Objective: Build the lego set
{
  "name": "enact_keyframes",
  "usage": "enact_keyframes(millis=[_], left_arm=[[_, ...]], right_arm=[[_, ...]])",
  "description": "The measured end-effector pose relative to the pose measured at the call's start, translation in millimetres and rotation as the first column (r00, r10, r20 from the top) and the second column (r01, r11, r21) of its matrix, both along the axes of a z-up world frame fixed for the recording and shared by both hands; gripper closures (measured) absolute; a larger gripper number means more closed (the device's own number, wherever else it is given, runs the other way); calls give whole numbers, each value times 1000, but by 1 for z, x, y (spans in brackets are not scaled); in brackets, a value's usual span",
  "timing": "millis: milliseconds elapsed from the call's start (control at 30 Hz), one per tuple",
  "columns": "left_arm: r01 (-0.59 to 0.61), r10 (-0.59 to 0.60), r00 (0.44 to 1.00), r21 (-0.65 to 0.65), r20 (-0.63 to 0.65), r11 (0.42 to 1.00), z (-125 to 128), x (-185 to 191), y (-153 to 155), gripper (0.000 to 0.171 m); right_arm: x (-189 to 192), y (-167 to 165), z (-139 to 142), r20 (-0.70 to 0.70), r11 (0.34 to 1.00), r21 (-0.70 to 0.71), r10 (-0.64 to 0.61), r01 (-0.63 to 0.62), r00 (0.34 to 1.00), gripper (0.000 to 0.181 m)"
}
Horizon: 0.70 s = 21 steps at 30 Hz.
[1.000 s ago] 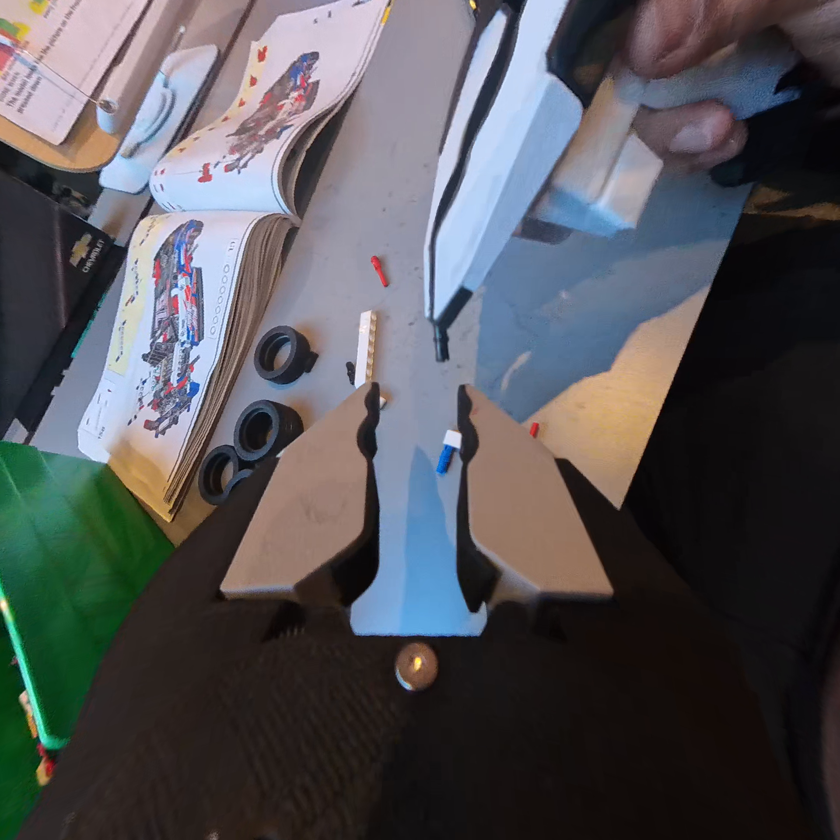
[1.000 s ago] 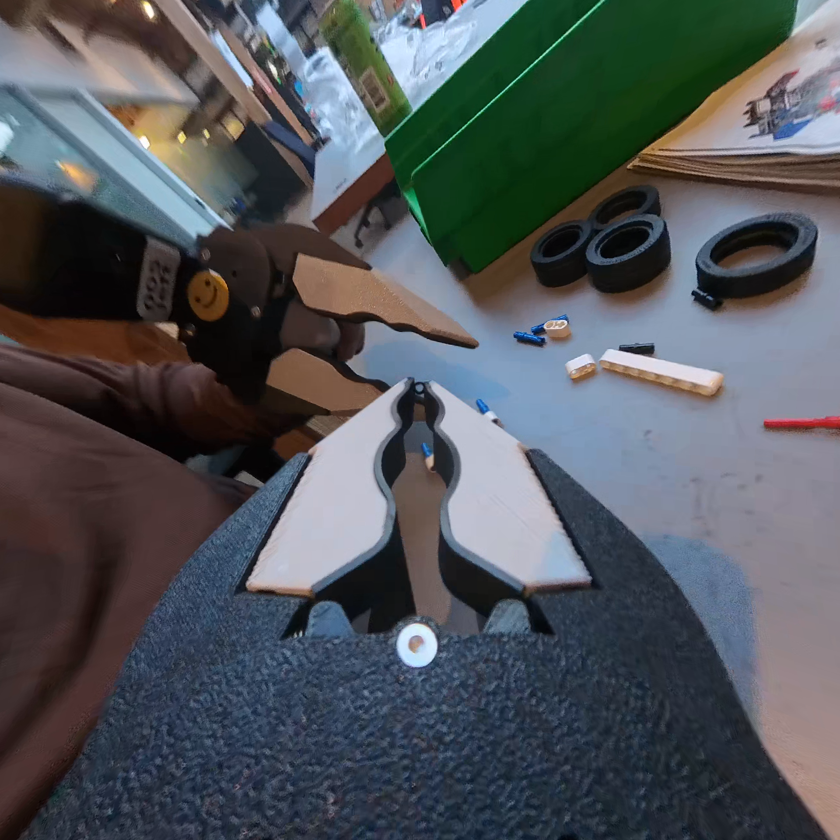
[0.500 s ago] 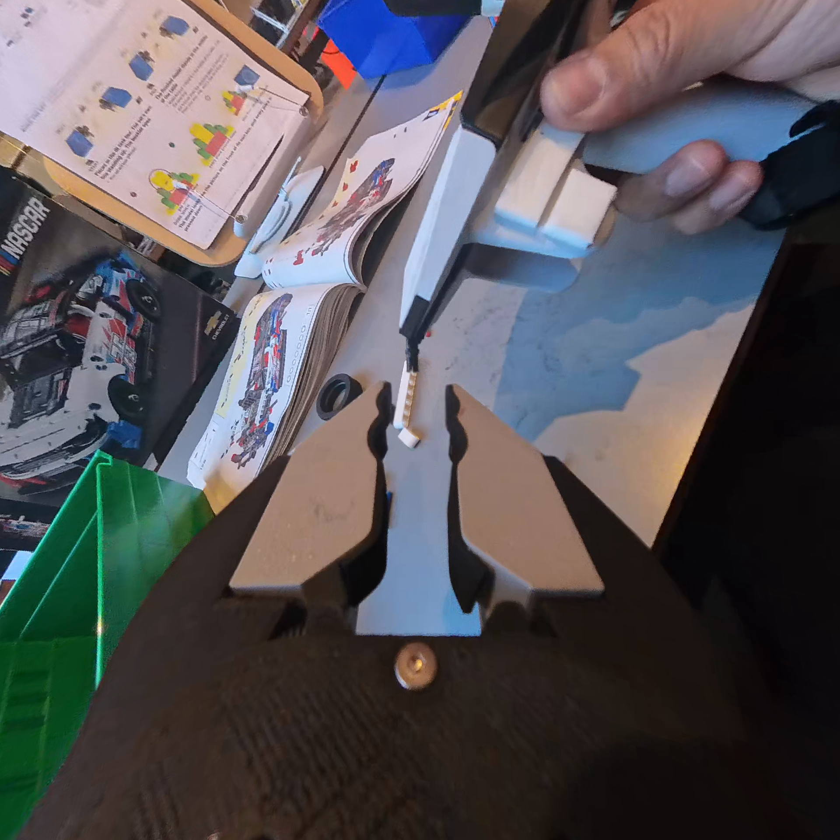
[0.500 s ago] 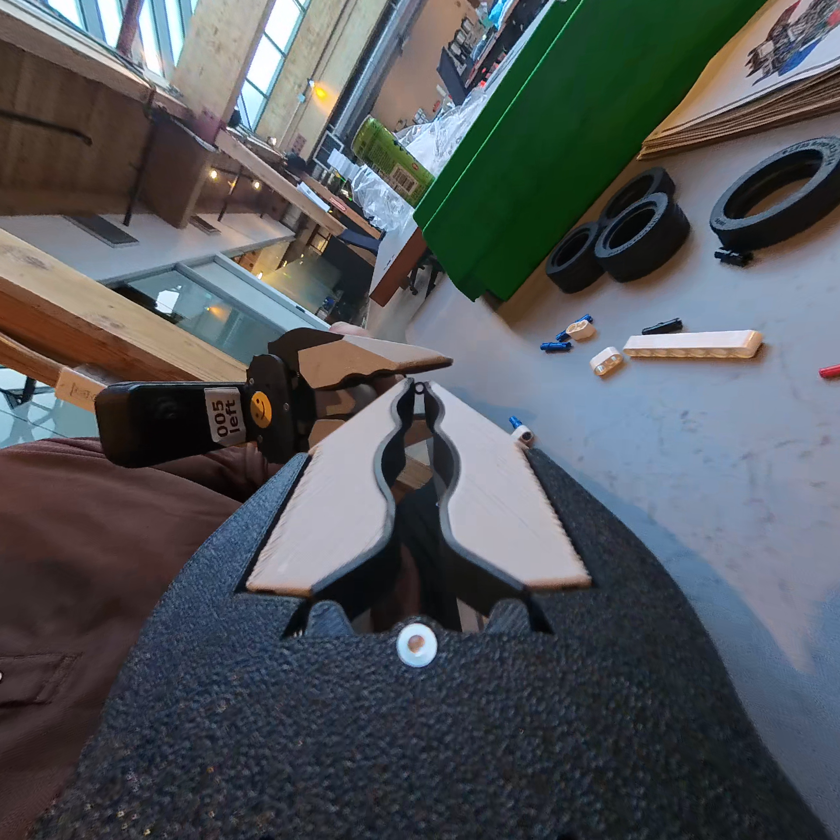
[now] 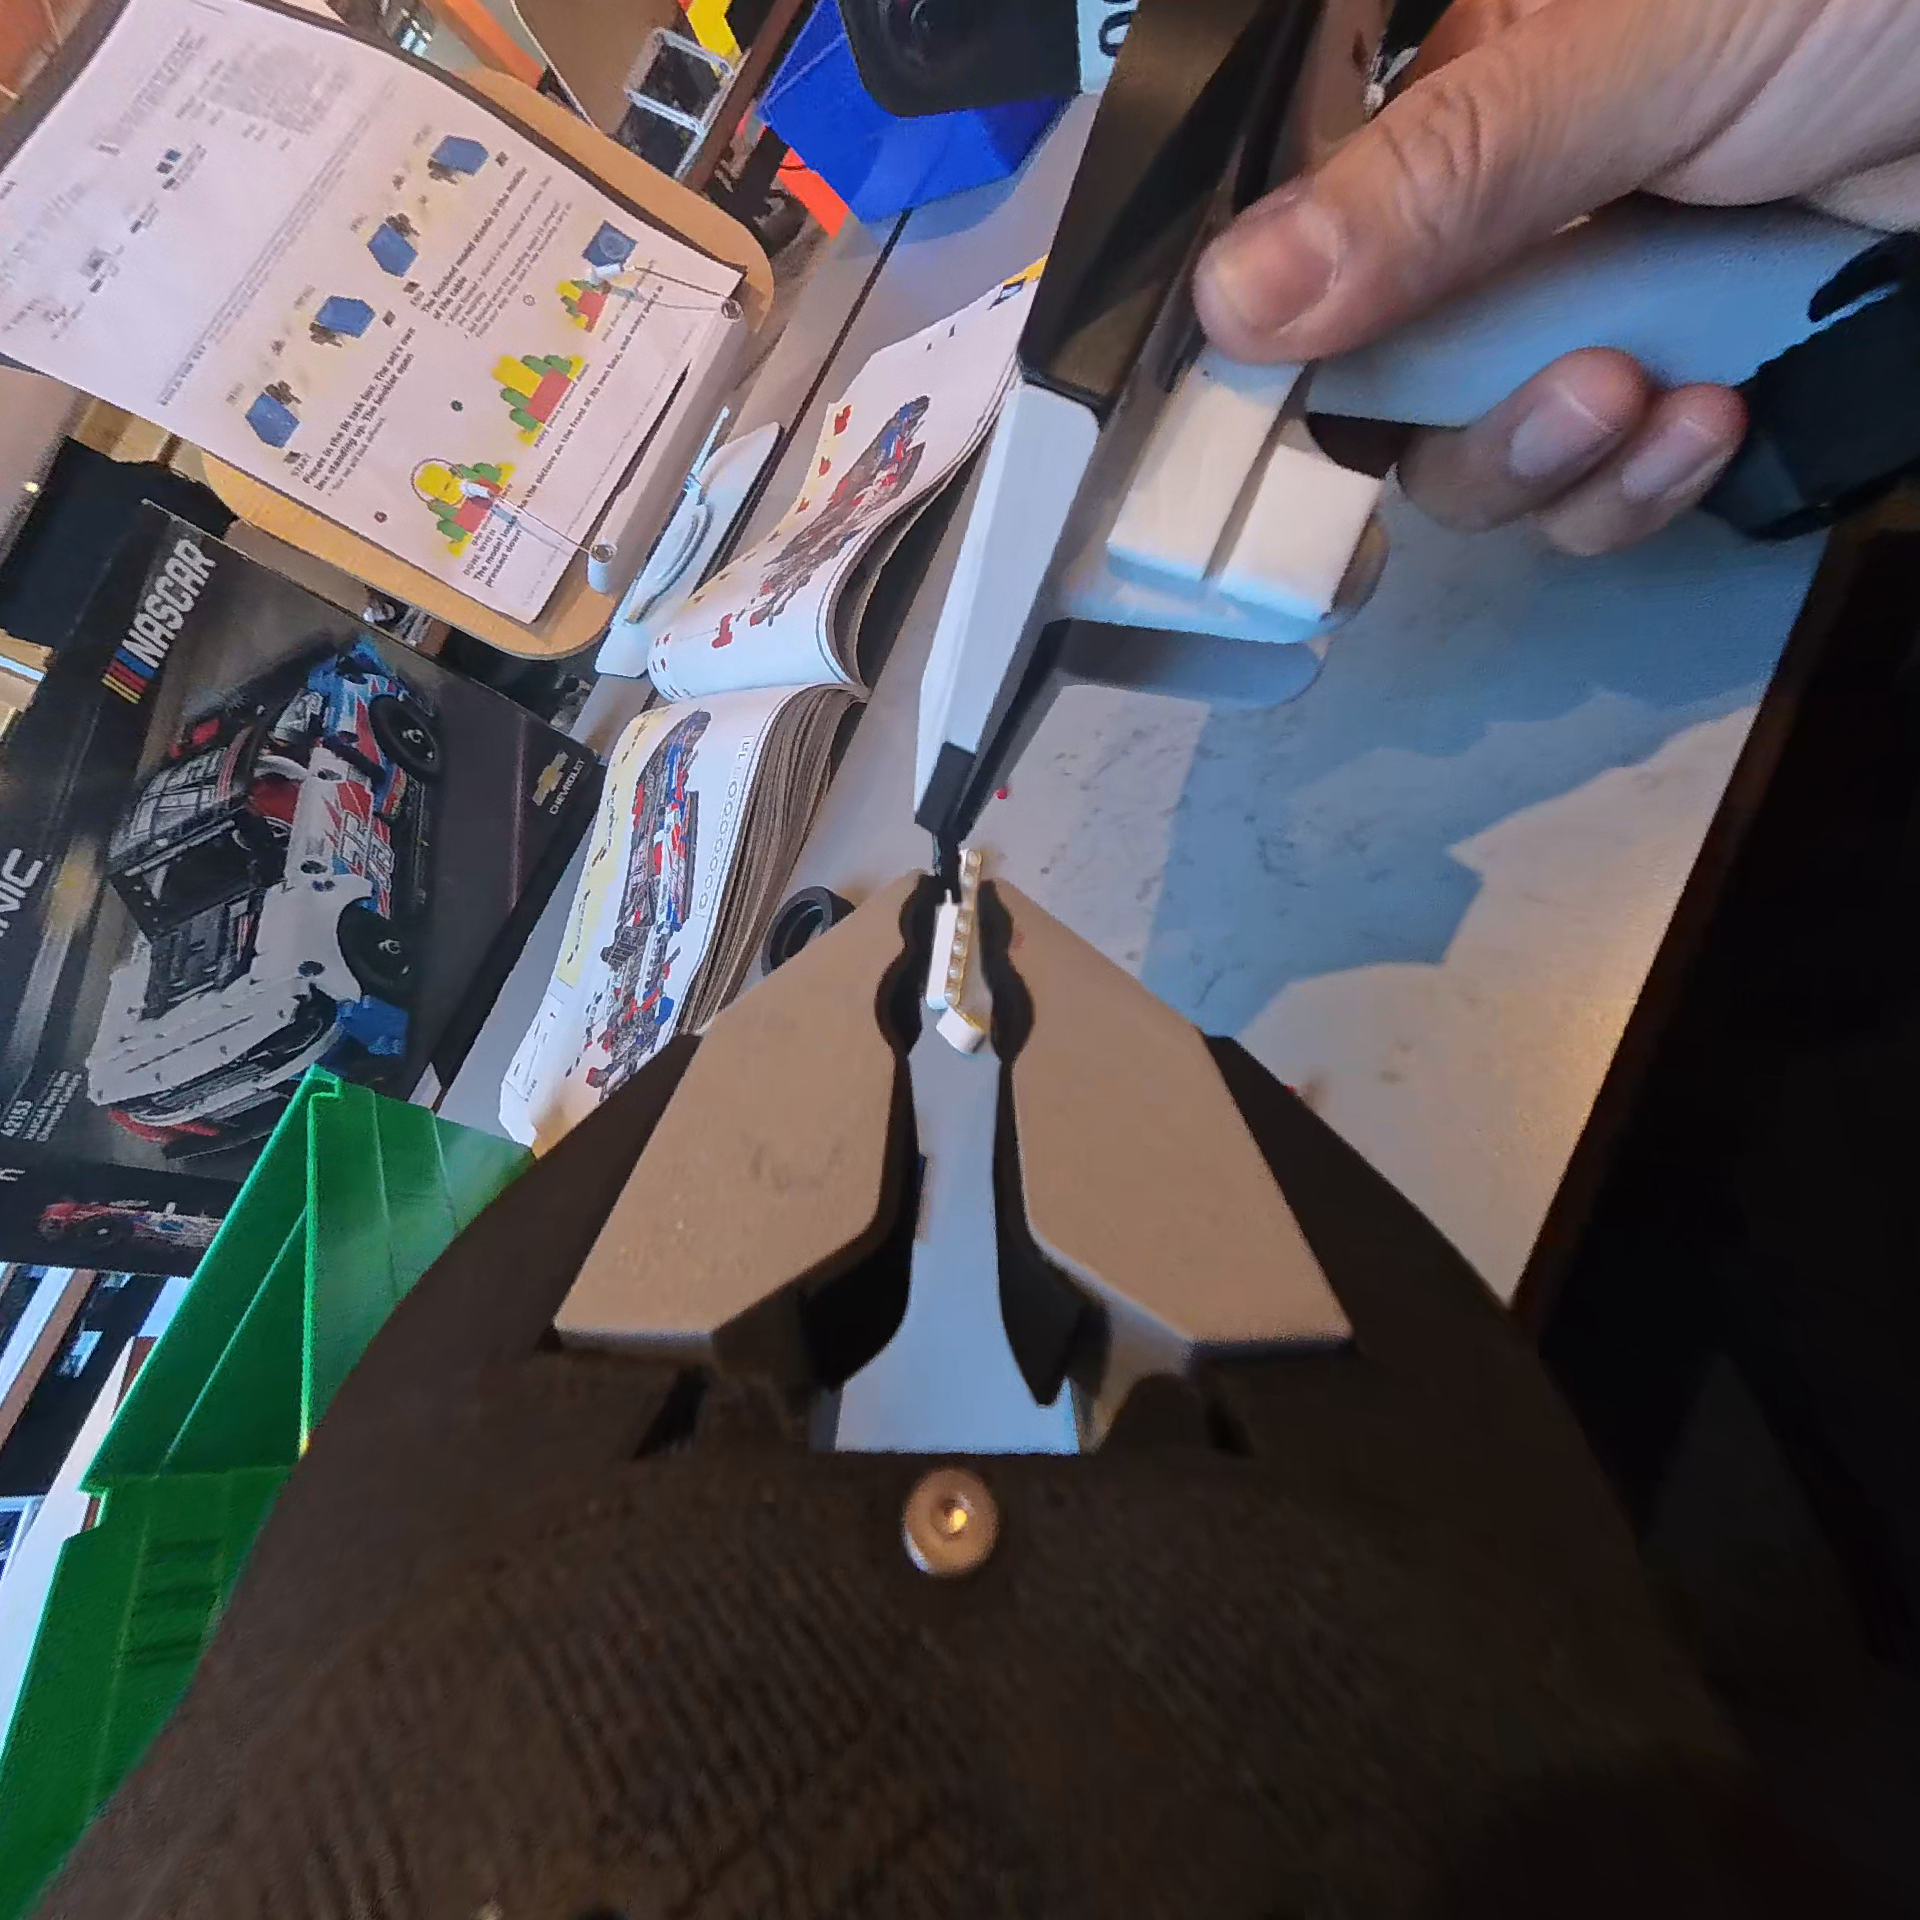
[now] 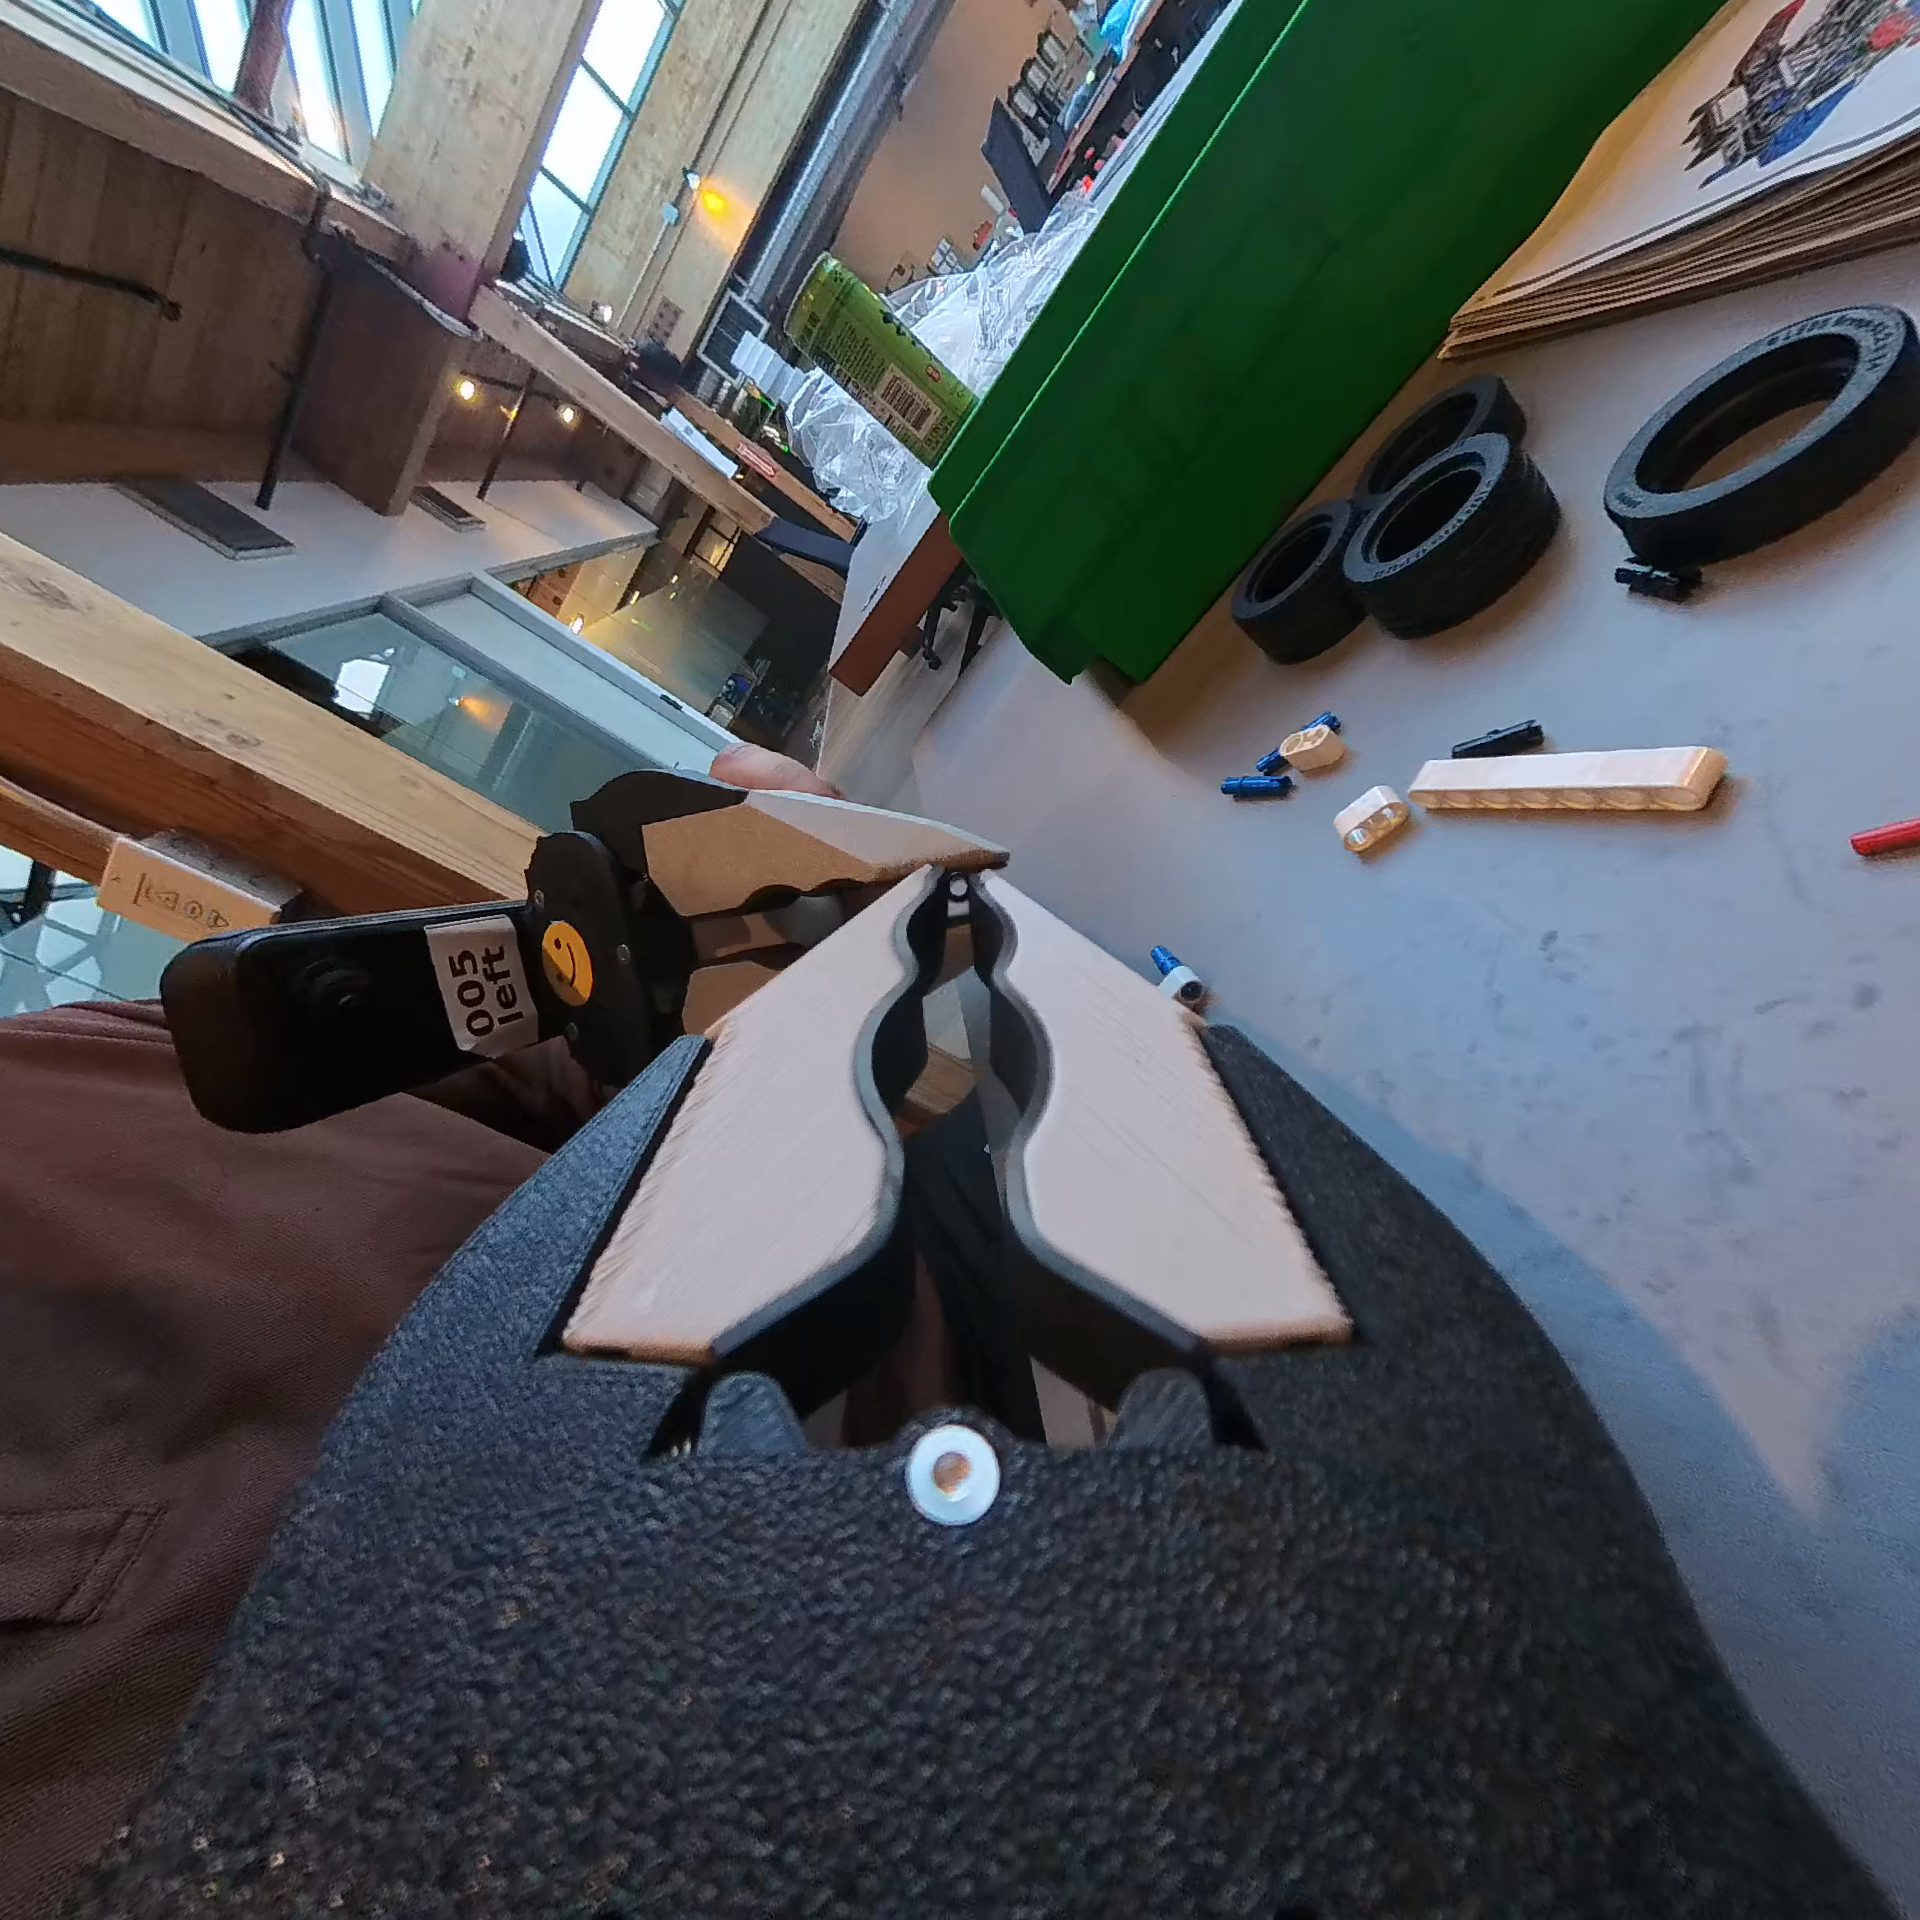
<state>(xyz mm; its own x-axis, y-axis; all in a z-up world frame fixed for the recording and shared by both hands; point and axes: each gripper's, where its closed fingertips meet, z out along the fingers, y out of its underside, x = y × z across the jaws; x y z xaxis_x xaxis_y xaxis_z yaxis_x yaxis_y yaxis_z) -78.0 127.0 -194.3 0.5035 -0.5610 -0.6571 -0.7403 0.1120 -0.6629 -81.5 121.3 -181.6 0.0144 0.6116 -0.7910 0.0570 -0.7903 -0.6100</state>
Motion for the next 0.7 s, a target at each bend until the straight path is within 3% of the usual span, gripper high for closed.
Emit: enact_keyframes(millis=[700], left_arm=[[-38, 36, 996, -23, -87, 999, -10, -5, 3, 171]], right_arm=[[-2, 4, -7, 49, 998, 47, -54, 51, 997, 178]])
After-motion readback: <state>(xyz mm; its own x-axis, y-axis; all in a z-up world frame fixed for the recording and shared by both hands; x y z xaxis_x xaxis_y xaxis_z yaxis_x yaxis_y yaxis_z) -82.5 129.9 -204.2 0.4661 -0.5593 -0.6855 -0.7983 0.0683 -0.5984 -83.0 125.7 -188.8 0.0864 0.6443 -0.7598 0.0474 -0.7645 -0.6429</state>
